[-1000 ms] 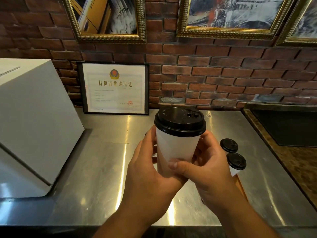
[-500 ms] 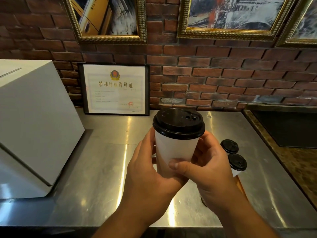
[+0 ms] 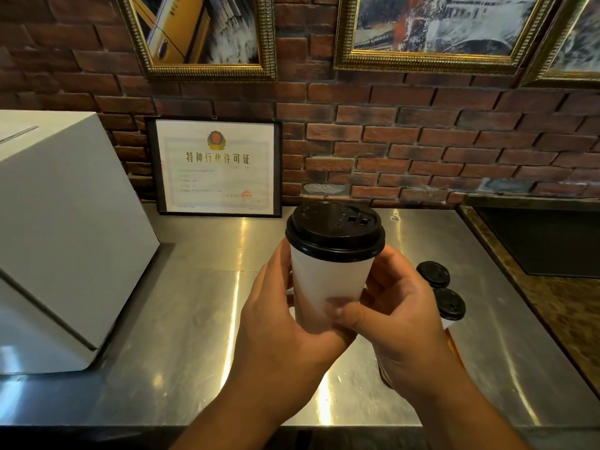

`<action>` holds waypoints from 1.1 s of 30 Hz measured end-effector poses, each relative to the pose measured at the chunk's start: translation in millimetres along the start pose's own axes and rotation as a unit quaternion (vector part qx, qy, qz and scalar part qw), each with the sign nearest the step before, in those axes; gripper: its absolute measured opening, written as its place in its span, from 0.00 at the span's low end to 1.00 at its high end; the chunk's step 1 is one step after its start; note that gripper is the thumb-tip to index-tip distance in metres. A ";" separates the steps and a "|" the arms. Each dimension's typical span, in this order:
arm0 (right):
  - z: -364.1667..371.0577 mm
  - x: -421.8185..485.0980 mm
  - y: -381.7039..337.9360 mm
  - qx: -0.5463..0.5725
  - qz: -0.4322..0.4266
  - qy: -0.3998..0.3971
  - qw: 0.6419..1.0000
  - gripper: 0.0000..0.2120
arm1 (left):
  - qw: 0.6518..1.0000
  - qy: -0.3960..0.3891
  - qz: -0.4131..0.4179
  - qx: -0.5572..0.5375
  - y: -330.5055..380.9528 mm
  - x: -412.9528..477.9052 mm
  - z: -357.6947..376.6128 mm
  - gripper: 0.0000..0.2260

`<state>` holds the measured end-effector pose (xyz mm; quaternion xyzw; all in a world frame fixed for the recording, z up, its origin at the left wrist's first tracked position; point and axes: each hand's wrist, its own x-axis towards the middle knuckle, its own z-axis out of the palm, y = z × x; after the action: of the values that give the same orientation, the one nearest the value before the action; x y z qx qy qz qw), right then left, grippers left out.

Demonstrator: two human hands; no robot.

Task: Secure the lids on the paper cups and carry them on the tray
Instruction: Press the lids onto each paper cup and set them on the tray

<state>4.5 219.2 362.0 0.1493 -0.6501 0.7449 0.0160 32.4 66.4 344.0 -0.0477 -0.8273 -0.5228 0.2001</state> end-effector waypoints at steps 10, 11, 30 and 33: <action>2.4 -1.1 1.5 -0.017 -0.007 -0.005 1.000 0.40 | 1.000 0.010 0.001 -0.003 2.1 -0.1 -0.5 0.45; 2.9 -1.6 0.3 -0.014 -0.003 -0.009 1.000 0.39 | 1.000 0.007 0.001 0.001 2.0 -0.4 -0.2 0.45; 7.3 -5.7 -3.4 -0.007 -0.022 0.000 1.000 0.42 | 1.000 0.008 0.015 -0.003 5.2 -5.4 -3.0 0.44; 8.7 -6.8 -1.2 -0.006 -0.026 0.004 1.000 0.44 | 1.000 0.010 0.013 -0.015 4.7 -6.8 -4.0 0.42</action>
<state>13.0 212.0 362.5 0.1629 -0.6503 0.7410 0.0391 41.1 65.9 346.9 -0.0568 -0.8165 -0.5331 0.2144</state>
